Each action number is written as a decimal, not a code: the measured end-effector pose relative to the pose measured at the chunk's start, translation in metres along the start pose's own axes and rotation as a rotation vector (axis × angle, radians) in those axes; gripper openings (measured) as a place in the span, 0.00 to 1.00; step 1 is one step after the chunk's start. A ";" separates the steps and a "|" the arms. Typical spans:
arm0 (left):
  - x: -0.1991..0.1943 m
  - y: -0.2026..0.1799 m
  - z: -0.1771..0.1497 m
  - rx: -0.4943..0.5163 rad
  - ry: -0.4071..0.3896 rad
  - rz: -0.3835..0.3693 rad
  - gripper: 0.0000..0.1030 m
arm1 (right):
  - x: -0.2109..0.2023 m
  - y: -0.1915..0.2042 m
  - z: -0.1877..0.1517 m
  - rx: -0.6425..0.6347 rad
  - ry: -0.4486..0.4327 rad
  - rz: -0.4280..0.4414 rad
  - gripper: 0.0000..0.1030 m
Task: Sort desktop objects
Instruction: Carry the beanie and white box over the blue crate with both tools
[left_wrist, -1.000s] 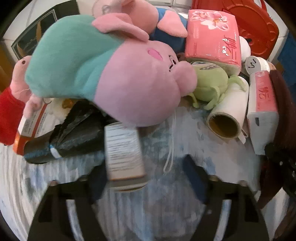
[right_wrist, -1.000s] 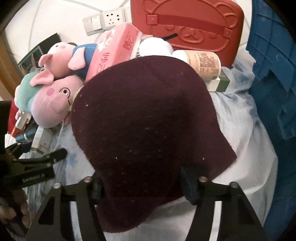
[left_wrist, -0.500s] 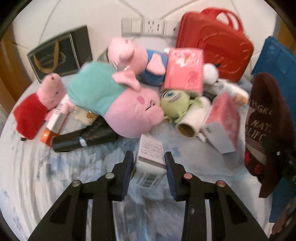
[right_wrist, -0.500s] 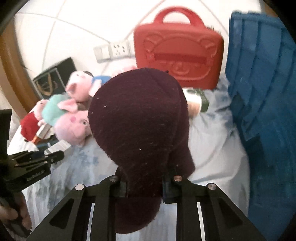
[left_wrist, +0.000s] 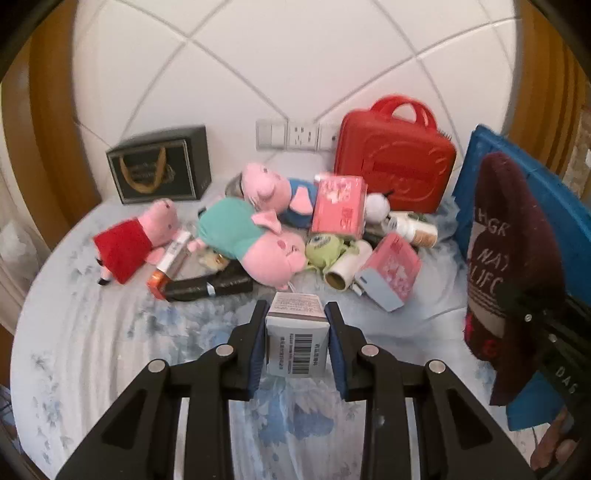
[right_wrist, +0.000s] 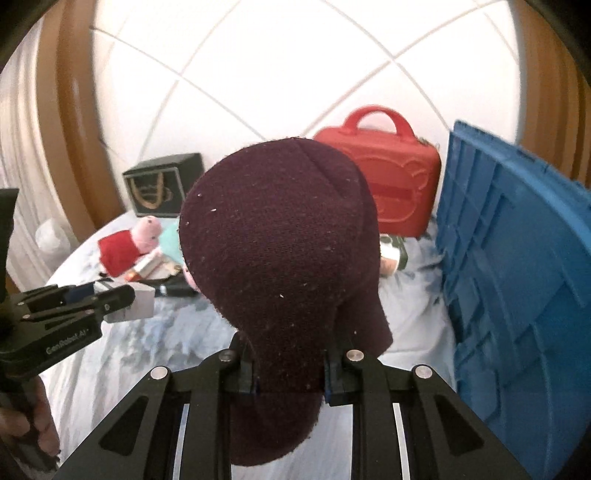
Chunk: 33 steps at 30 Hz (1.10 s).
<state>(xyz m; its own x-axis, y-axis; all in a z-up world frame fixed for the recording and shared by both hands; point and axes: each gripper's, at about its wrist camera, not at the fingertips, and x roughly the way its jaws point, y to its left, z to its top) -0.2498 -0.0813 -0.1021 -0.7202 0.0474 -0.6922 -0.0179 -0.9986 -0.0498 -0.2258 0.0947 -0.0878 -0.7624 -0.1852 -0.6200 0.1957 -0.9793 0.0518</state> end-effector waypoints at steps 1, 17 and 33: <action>-0.012 -0.001 0.000 0.005 -0.023 0.001 0.29 | -0.008 0.003 0.000 -0.007 -0.012 0.000 0.22; -0.120 -0.023 0.004 0.135 -0.217 -0.138 0.29 | -0.131 0.050 0.012 -0.033 -0.197 -0.221 0.22; -0.181 -0.141 0.015 0.243 -0.372 -0.362 0.29 | -0.247 -0.025 0.008 0.067 -0.330 -0.494 0.22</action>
<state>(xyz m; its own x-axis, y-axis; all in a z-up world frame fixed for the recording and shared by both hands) -0.1272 0.0507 0.0415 -0.8335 0.4195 -0.3595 -0.4358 -0.8992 -0.0389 -0.0475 0.1643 0.0702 -0.9067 0.2887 -0.3075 -0.2622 -0.9569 -0.1251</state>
